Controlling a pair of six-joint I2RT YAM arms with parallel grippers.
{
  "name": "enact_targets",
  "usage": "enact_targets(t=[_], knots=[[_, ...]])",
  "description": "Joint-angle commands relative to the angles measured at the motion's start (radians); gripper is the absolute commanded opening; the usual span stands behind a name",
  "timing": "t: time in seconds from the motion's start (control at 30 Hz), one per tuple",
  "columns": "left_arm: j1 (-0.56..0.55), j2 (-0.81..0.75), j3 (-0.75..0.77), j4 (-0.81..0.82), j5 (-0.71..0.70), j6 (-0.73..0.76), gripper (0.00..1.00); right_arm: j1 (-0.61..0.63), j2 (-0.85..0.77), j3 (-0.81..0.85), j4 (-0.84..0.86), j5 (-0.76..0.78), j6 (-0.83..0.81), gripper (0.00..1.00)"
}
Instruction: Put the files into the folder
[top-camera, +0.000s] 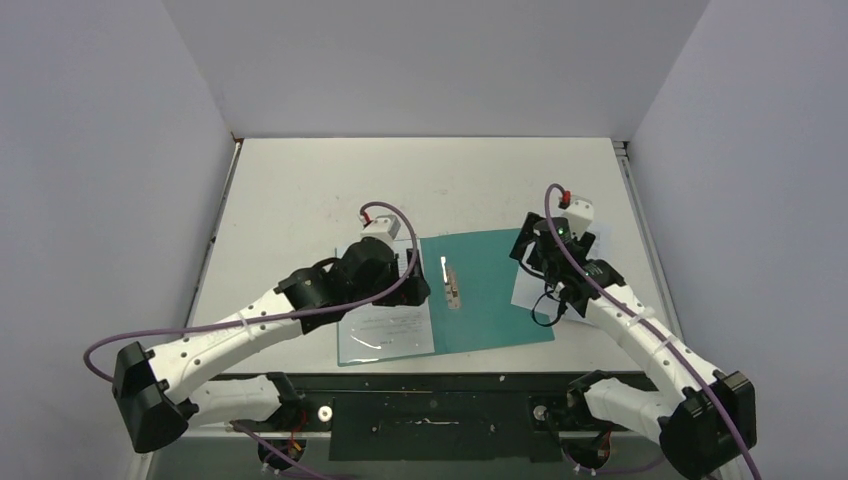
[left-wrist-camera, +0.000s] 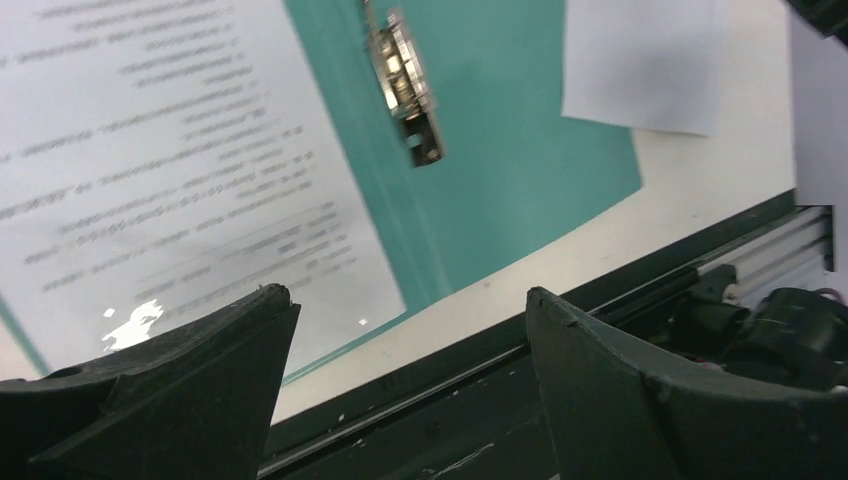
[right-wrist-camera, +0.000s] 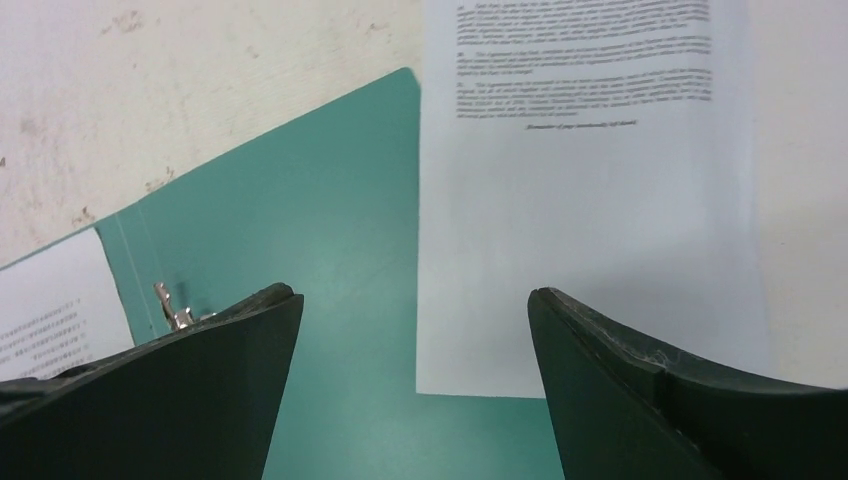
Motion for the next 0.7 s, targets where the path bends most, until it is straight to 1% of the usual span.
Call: enact_targets(t=[0.0,0.13,0.3,0.43,0.57,0.6,0.67], knots=[[-0.008,0.102,0.111,0.133,0.086,0.069,0.85,-0.063,-0.052,-0.02,-0.025,0.055,0.016,0.88],[-0.013,0.205,0.182,0.214,0.157,0.085,0.88,-0.139,-0.066,-0.045,-0.031,0.072,0.042,0.94],[-0.02,0.348,0.286,0.275,0.22,0.098,0.89,-0.245,-0.071,-0.075,-0.053,0.138,0.089,1.0],[-0.032,0.467,0.376,0.329,0.297,0.104,0.91,-0.35,-0.099,-0.122,-0.035,0.144,0.101,0.9],[-0.054,0.628,0.498,0.323,0.331,0.12,0.92,-0.449,-0.093,-0.15,-0.01,0.105,0.099,0.9],[-0.059,0.666,0.527,0.32,0.339,0.122,0.95,-0.47,-0.088,-0.158,-0.002,0.086,0.098,0.9],[-0.064,0.739,0.596,0.3,0.353,0.128,0.96,-0.535,-0.081,-0.177,0.02,0.052,0.093,0.9]])
